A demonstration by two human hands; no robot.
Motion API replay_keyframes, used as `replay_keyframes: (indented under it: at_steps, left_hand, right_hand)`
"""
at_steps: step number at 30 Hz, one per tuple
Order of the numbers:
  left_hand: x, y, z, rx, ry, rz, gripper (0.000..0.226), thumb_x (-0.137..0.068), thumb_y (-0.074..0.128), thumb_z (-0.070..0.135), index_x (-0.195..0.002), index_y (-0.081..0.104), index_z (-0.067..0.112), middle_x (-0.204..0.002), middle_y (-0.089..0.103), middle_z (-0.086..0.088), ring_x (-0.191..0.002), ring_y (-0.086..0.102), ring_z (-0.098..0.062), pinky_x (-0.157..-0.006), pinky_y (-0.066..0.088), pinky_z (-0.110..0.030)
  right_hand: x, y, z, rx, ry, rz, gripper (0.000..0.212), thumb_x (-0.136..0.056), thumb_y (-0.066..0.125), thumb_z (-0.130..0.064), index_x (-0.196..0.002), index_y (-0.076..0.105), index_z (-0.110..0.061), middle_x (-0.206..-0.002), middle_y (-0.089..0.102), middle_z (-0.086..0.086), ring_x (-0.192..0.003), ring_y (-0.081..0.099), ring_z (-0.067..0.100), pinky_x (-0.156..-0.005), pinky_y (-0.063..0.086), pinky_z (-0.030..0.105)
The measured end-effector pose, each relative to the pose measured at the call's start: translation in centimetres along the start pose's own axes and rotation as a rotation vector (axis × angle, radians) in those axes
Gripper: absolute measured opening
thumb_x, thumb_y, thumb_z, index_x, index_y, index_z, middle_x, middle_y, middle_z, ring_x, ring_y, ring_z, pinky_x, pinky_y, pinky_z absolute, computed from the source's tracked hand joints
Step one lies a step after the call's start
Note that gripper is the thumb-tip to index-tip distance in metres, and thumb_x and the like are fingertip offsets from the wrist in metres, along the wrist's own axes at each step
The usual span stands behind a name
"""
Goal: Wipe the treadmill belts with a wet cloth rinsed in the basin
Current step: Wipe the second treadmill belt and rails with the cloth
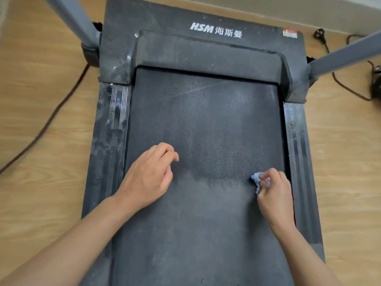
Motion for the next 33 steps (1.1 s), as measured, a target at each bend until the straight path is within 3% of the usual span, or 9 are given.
replay_keyframes:
  at_steps: [3,7,12,15,18,22,26,30,33]
  left_hand:
    - [-0.1,-0.1,-1.3,0.032,-0.073,0.074,0.025,-0.09,0.058,-0.007,-0.106,0.065,0.011,-0.106,0.058,0.003,-0.09,0.057,-0.019,-0.079,0.051,-0.039]
    - [0.4,0.4,-0.1,0.289,-0.2,0.125,0.023,-0.097,0.057,-0.004,-0.104,0.066,0.016,-0.101,0.062,0.011,-0.089,0.059,-0.01,-0.081,0.05,-0.03]
    - [0.6,1.5,1.4,0.809,-0.644,0.208,0.031,-0.107,0.044,0.032,-0.123,0.07,0.025,-0.12,0.073,0.01,-0.118,0.066,-0.01,-0.097,0.05,-0.026]
    - [0.9,1.9,1.8,0.904,-0.703,0.141,0.02,-0.108,0.056,0.03,-0.117,0.073,0.023,-0.109,0.076,0.007,-0.103,0.071,-0.008,-0.086,0.051,-0.018]
    - [1.3,1.8,1.3,0.971,-0.737,0.206,0.02,-0.093,0.071,0.038,-0.103,0.069,0.02,-0.096,0.076,-0.002,-0.091,0.071,-0.023,-0.08,0.057,-0.033]
    - [1.2,1.3,0.7,0.936,-0.746,0.267,0.022,-0.085,0.076,0.033,-0.094,0.065,0.016,-0.092,0.073,-0.008,-0.087,0.07,-0.025,-0.086,0.058,-0.049]
    - [0.6,1.2,0.3,0.948,-0.752,0.26,0.019,-0.093,0.078,0.021,-0.097,0.063,0.011,-0.092,0.077,-0.006,-0.087,0.075,-0.02,-0.088,0.061,-0.052]
    - [-0.5,0.7,0.9,0.865,-0.725,0.205,0.017,-0.095,0.078,0.012,-0.096,0.061,0.011,-0.093,0.076,-0.009,-0.09,0.075,-0.03,-0.083,0.062,-0.044]
    - [-2.8,-0.4,1.4,0.814,-0.673,0.171,0.019,-0.092,0.081,0.014,-0.095,0.062,0.013,-0.092,0.075,-0.007,-0.082,0.075,-0.02,-0.073,0.061,-0.031]
  right_hand:
    - [-0.4,1.0,-3.9,-0.23,0.026,-0.241,0.028,-0.098,0.057,0.0,-0.086,0.054,-0.026,-0.083,0.065,0.002,-0.086,0.058,0.023,-0.068,0.045,0.022]
    - [0.8,2.3,-12.7,-1.017,0.195,-0.7,0.004,-0.105,0.054,-0.007,-0.106,0.058,-0.008,-0.1,0.071,0.02,-0.086,0.066,0.036,-0.077,0.051,0.051]
    - [0.8,3.0,-17.4,-1.529,0.396,-0.924,0.032,-0.101,0.048,-0.013,-0.131,0.057,-0.006,-0.127,0.062,0.03,-0.112,0.063,0.042,-0.094,0.053,0.052]
    - [1.7,3.8,-18.4,-1.428,0.384,-0.969,0.035,-0.097,0.059,-0.032,-0.121,0.061,-0.008,-0.115,0.065,0.029,-0.1,0.067,0.037,-0.087,0.056,0.052]
    - [2.1,4.0,-18.7,-1.124,0.202,-0.836,0.031,-0.092,0.076,-0.023,-0.116,0.063,-0.008,-0.111,0.072,0.022,-0.094,0.069,0.032,-0.085,0.056,0.054]
    - [2.0,3.6,-18.4,-0.998,0.157,-0.702,0.017,-0.1,0.064,-0.006,-0.115,0.069,-0.009,-0.102,0.077,0.013,-0.087,0.074,0.025,-0.074,0.059,0.039]
    - [1.1,2.9,-17.3,-0.733,0.039,-0.532,0.008,-0.099,0.068,-0.016,-0.101,0.074,-0.021,-0.089,0.079,0.004,-0.085,0.077,0.023,-0.077,0.064,0.045]
    - [-0.1,1.8,-16.2,-0.539,-0.054,-0.451,0.016,-0.097,0.066,-0.015,-0.099,0.074,-0.028,-0.087,0.079,-0.005,-0.085,0.076,0.016,-0.081,0.063,0.048]
    - [-2.5,0.3,-16.0,-0.643,-0.023,-0.499,0.018,-0.1,0.063,-0.005,-0.107,0.071,-0.02,-0.094,0.08,0.001,-0.089,0.077,0.022,-0.086,0.062,0.053]
Point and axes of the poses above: each hand's wrist, its own x-axis away from the middle knuckle, its own y-axis out of the palm, z = x × y, the point moved 4 cm from there along -x, towards the middle knuckle
